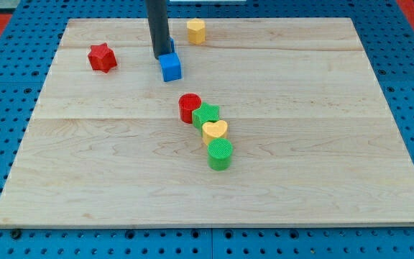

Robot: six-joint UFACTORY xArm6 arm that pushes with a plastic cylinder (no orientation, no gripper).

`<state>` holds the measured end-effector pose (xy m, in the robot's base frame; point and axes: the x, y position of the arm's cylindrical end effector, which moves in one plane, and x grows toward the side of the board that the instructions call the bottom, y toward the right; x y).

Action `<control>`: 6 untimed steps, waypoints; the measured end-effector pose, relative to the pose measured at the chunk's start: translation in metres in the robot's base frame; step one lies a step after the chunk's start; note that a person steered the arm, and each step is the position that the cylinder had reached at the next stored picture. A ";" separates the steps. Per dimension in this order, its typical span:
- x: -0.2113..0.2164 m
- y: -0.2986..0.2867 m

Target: Place the blue triangle in between the yellow hexagon and blue cube

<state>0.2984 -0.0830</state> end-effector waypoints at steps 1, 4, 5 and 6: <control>0.000 -0.004; -0.030 -0.053; -0.034 -0.051; -0.034 -0.028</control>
